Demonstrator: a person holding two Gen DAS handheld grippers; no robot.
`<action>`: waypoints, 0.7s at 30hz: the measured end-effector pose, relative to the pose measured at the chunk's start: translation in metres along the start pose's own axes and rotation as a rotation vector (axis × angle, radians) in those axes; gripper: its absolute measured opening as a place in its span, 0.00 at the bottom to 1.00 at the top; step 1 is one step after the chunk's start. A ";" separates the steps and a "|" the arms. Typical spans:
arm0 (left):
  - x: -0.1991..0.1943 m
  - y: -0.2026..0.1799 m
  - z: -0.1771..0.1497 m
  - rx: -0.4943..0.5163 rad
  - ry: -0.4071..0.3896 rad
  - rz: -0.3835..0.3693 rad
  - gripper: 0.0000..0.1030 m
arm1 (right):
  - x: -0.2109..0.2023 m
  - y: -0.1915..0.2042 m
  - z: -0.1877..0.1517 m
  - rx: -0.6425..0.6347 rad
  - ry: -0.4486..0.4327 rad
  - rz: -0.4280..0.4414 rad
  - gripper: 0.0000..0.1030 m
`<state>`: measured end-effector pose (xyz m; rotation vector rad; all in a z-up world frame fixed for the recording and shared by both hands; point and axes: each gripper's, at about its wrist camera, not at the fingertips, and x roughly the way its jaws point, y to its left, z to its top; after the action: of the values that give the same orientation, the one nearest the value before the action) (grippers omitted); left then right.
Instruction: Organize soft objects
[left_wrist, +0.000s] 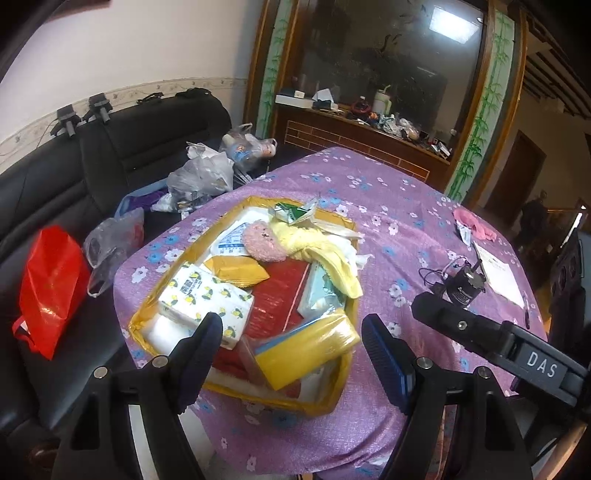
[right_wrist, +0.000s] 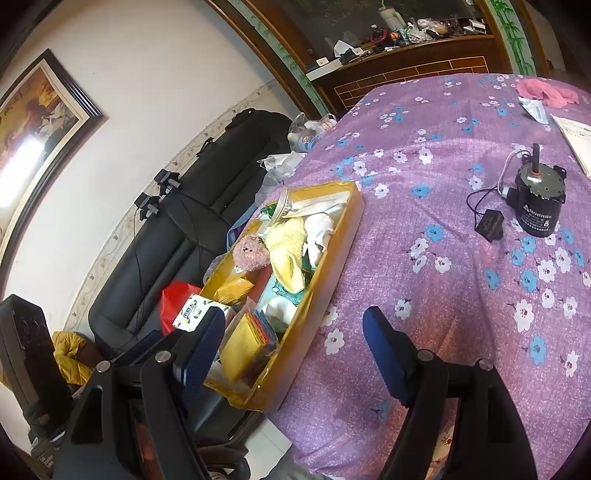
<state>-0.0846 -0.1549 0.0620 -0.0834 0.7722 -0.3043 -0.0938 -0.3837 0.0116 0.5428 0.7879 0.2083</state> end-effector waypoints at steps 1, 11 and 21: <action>0.000 0.001 -0.001 -0.008 -0.001 0.007 0.79 | 0.000 0.001 0.000 -0.005 0.001 0.000 0.74; 0.002 0.014 0.000 0.037 0.009 0.055 0.96 | 0.007 0.003 -0.002 -0.013 0.016 -0.005 0.74; 0.004 0.014 0.003 0.042 -0.019 -0.021 0.99 | 0.024 0.000 0.000 -0.007 0.041 -0.010 0.74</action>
<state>-0.0762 -0.1430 0.0586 -0.0549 0.7466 -0.3395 -0.0777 -0.3748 -0.0033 0.5288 0.8297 0.2132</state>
